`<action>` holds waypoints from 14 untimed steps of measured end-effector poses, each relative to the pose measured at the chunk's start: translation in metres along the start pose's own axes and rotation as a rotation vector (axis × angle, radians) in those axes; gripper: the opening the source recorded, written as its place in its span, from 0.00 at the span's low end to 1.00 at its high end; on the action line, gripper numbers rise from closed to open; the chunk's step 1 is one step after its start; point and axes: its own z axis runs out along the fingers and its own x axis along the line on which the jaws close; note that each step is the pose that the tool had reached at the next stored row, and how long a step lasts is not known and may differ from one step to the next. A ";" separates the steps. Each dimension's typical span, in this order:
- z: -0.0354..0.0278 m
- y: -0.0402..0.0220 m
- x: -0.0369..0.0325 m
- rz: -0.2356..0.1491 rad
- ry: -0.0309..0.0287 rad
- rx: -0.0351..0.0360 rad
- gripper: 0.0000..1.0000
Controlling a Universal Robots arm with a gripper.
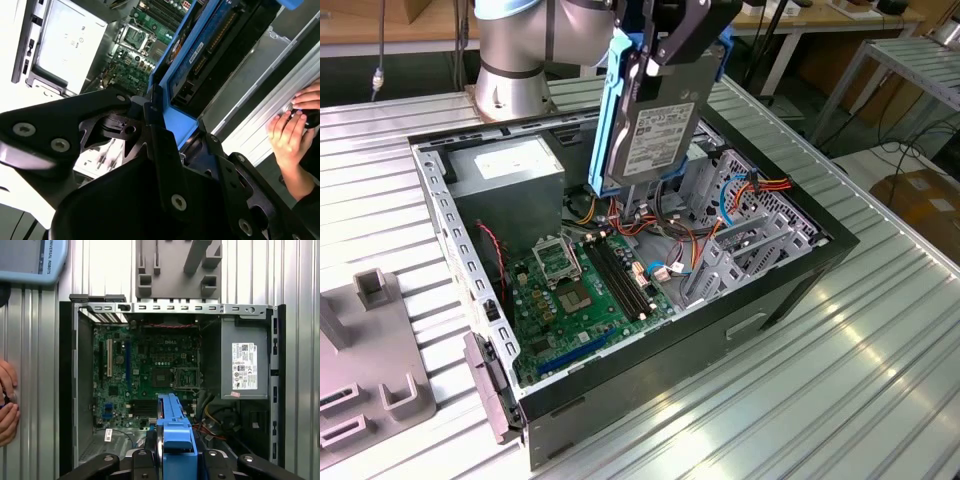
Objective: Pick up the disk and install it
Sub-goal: 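Insert the disk into the insertion slot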
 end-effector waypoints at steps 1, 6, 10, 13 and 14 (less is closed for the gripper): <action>0.0000 -0.0006 0.0024 0.000 0.0000 0.0000 0.37; -0.0002 -0.0039 0.0133 0.000 0.0000 0.0000 0.37; -0.0004 -0.0066 0.0208 0.000 0.0001 -0.0001 0.37; -0.0004 -0.0088 0.0268 0.000 0.0000 0.0000 0.37; -0.0005 -0.0096 0.0281 0.000 0.0001 -0.0001 0.37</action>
